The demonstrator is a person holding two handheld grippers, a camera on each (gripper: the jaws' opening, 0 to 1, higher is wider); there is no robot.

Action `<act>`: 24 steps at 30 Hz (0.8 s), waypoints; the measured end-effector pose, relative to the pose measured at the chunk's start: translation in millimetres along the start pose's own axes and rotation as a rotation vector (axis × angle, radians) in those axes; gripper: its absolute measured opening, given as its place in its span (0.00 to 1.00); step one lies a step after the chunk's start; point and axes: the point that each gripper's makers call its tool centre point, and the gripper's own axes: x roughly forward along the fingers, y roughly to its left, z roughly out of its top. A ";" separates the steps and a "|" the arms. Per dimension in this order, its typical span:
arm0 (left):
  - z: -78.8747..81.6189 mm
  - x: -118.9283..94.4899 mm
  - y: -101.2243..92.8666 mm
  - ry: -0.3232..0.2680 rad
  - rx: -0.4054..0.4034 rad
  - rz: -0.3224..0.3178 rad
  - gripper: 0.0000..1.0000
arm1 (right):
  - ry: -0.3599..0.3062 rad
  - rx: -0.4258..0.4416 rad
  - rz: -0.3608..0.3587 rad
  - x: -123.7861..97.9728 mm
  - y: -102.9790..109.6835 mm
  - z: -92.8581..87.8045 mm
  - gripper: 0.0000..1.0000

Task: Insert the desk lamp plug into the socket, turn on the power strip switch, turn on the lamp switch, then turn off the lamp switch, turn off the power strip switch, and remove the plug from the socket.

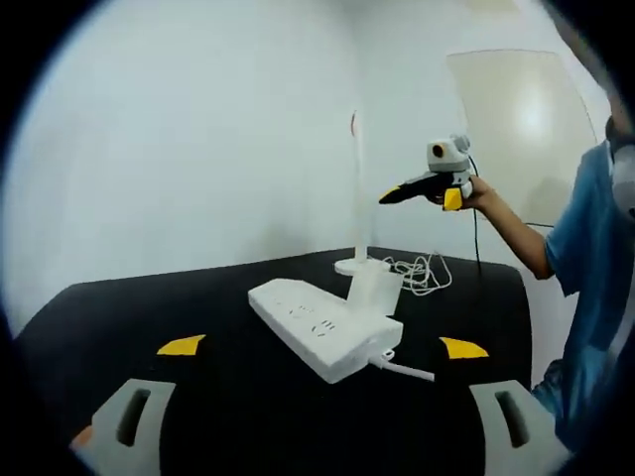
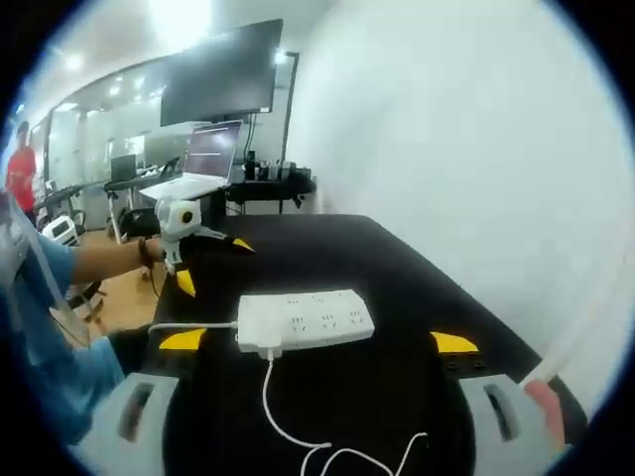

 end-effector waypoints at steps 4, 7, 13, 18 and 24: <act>-9.5 2.8 10.5 0.013 -0.014 -0.011 0.89 | 0.012 0.005 -0.027 -2.3 8.8 -9.0 0.88; -12.1 2.9 8.8 0.011 -0.017 -0.015 0.89 | 0.004 0.023 -0.044 -6.1 14.6 -12.6 0.88; -15.8 4.1 14.1 0.016 -0.001 -0.020 0.89 | -0.088 0.121 -0.128 -20.0 5.3 -10.6 0.86; -20.6 3.7 16.4 0.030 -0.002 -0.040 0.89 | -0.127 0.177 -0.129 -28.3 6.0 -13.6 0.82; -19.6 -0.1 12.7 0.016 -0.030 -0.070 0.89 | -0.089 0.181 -0.178 -29.5 2.5 -26.3 0.82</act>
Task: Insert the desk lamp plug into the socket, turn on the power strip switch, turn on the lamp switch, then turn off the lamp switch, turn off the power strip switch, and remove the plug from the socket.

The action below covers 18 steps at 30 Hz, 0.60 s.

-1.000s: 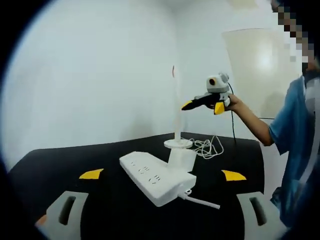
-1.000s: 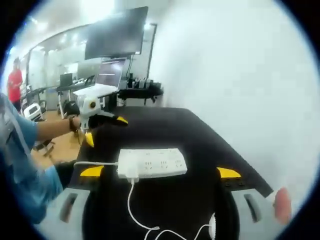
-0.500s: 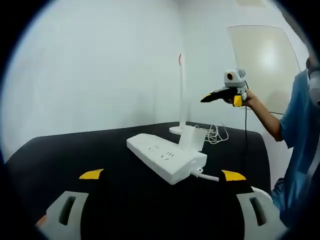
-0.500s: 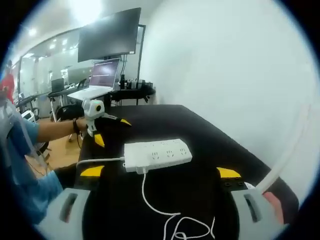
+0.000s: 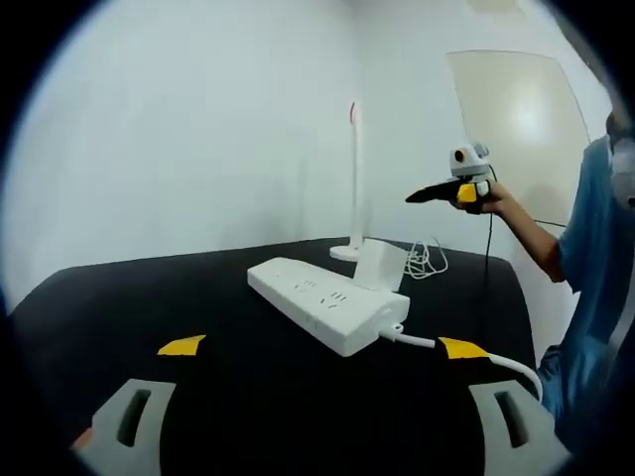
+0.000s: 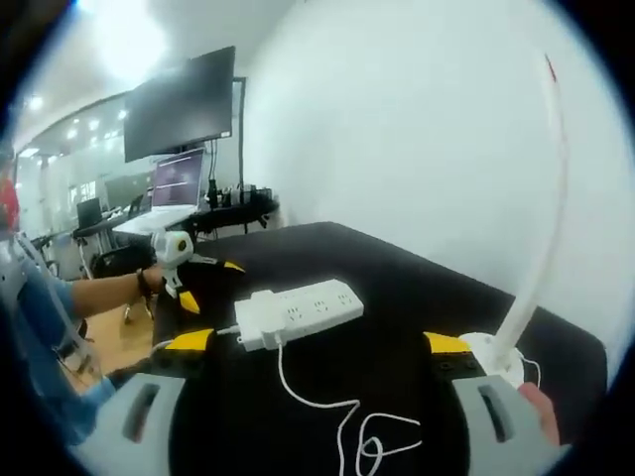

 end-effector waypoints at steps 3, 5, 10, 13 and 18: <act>0.9 0.5 4.8 -0.005 -0.022 -0.014 0.87 | -0.003 0.007 -0.012 -0.3 0.7 -3.1 0.82; -0.5 1.4 6.2 -0.005 -0.026 -0.015 0.87 | -0.003 0.013 -0.015 0.2 3.1 -6.2 0.82; -1.9 1.1 5.1 -0.011 -0.018 -0.018 0.86 | 0.027 0.003 -0.026 2.0 8.4 -18.3 0.82; -0.4 -1.8 4.9 -0.027 -0.016 -0.014 0.84 | 0.038 0.001 -0.027 3.4 11.4 -22.1 0.81; 1.6 -2.2 5.7 -0.043 -0.007 -0.009 0.82 | 0.047 -0.002 -0.019 7.9 16.4 -23.3 0.80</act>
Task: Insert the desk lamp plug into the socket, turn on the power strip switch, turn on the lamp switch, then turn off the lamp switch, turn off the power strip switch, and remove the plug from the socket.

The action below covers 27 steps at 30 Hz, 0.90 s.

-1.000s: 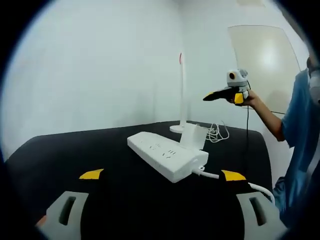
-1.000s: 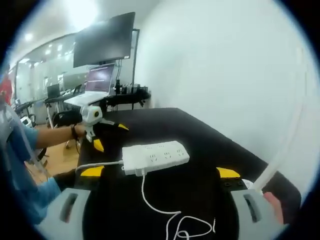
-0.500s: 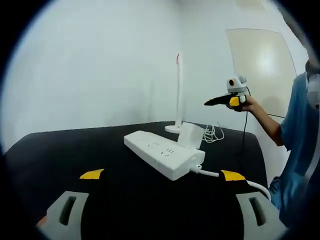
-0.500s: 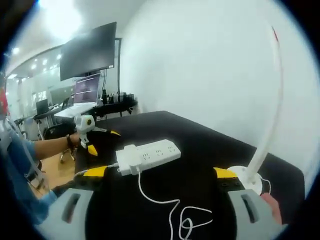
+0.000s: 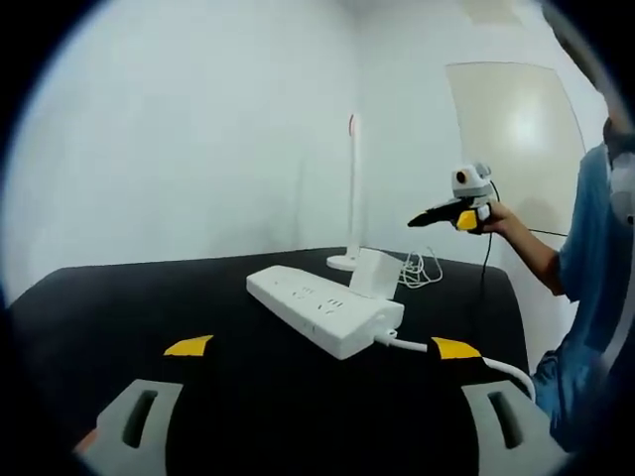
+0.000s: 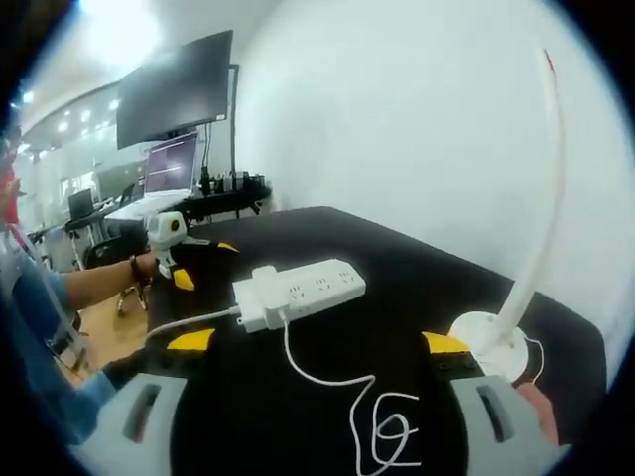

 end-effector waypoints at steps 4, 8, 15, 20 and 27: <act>1.3 -2.3 -1.3 -0.010 0.001 0.001 0.81 | -0.007 -0.005 0.011 3.3 9.3 2.5 0.80; 1.9 -2.8 -1.0 -0.015 0.004 -0.006 0.81 | -0.004 -0.015 0.020 6.4 16.6 2.2 0.80; 3.5 -3.1 -0.4 -0.026 0.008 -0.012 0.80 | -0.003 -0.005 0.012 8.9 21.0 -3.9 0.78; 3.1 -5.5 -1.2 -0.026 0.012 -0.013 0.79 | -0.025 -0.015 -0.007 13.9 29.5 -4.0 0.76; 3.1 -7.9 -2.6 -0.029 0.015 -0.018 0.79 | -0.038 0.002 -0.016 16.9 35.7 -5.4 0.76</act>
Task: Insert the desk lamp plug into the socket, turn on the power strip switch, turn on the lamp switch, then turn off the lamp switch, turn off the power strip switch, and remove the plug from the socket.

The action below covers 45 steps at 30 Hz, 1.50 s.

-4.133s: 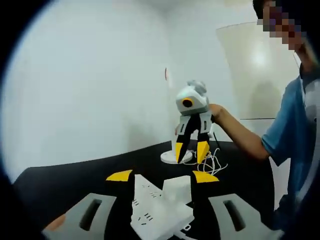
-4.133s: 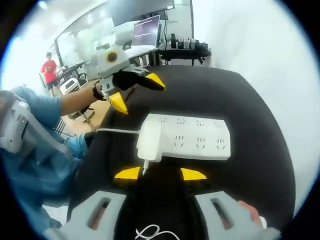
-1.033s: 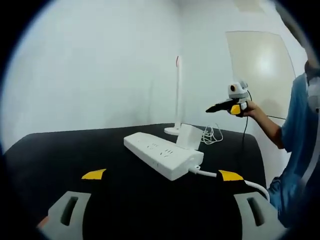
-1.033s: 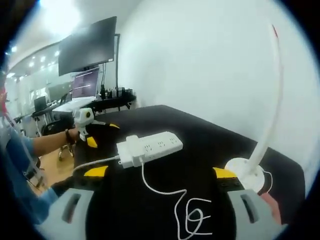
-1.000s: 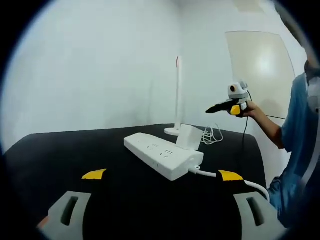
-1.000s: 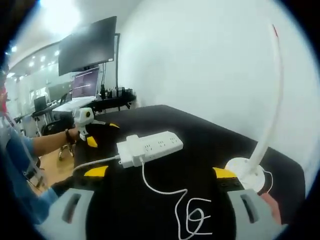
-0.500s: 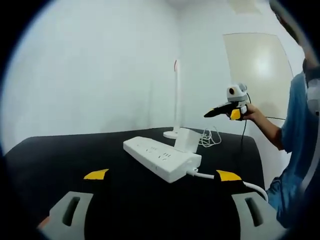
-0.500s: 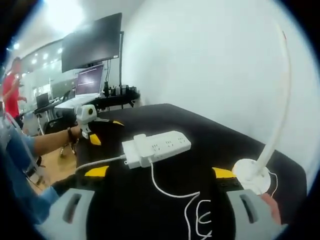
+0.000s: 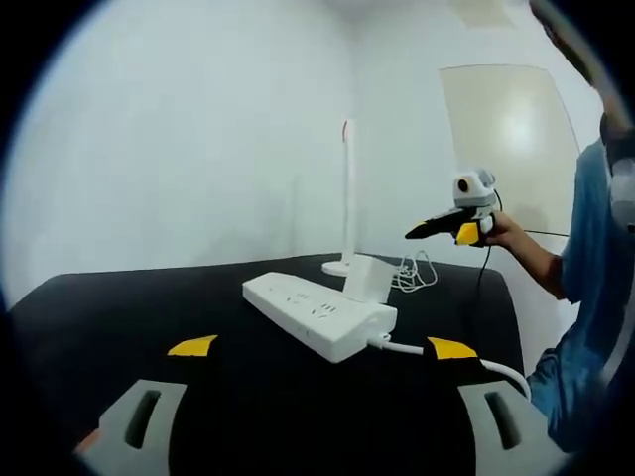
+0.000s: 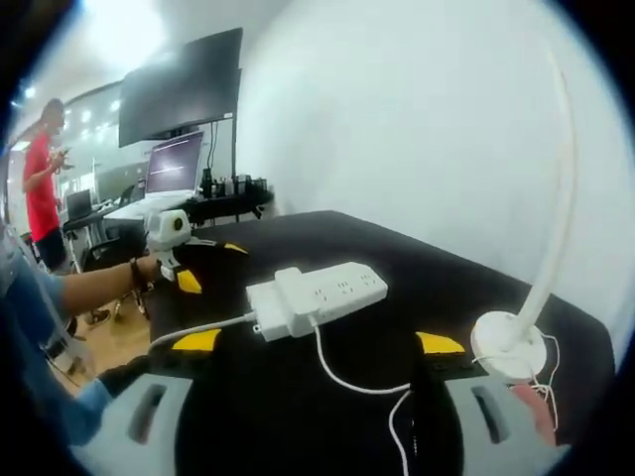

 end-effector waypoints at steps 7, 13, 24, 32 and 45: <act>0.0 -1.5 0.3 -0.002 0.003 -0.004 0.79 | 0.000 0.011 -0.016 4.5 6.3 -5.7 0.76; -0.2 -0.9 -2.0 0.000 0.007 -0.008 0.78 | -0.032 0.059 -0.024 7.9 9.1 -7.9 0.75; -0.2 -1.3 -1.5 -0.002 0.013 -0.011 0.78 | -0.047 0.100 -0.032 20.6 25.9 -17.6 0.74; -1.5 0.0 -2.2 0.006 0.019 -0.008 0.77 | -0.081 0.116 -0.040 28.5 35.3 -18.0 0.71; -0.9 0.1 -4.4 0.002 0.024 -0.013 0.77 | -0.086 0.165 -0.004 49.2 58.7 -24.4 0.69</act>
